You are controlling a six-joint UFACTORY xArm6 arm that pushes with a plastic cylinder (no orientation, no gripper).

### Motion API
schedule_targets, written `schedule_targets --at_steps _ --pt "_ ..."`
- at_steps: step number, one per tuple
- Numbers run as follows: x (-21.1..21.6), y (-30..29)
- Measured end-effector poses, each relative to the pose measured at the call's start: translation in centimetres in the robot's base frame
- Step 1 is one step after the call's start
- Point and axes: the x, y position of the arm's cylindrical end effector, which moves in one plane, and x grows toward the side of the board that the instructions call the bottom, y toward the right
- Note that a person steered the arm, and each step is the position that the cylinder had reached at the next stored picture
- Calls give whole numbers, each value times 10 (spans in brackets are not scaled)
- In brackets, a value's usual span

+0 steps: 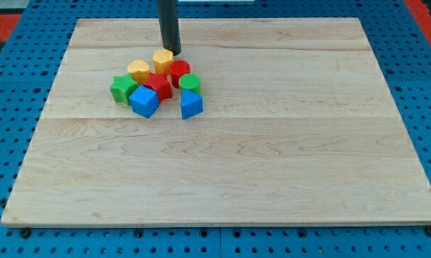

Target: Pust the red star a bit up

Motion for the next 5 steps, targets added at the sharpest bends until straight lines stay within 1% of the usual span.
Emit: schedule_targets --at_steps 3,4,5 --pt "16 -1" --pt "9 19" --pt "-11 121"
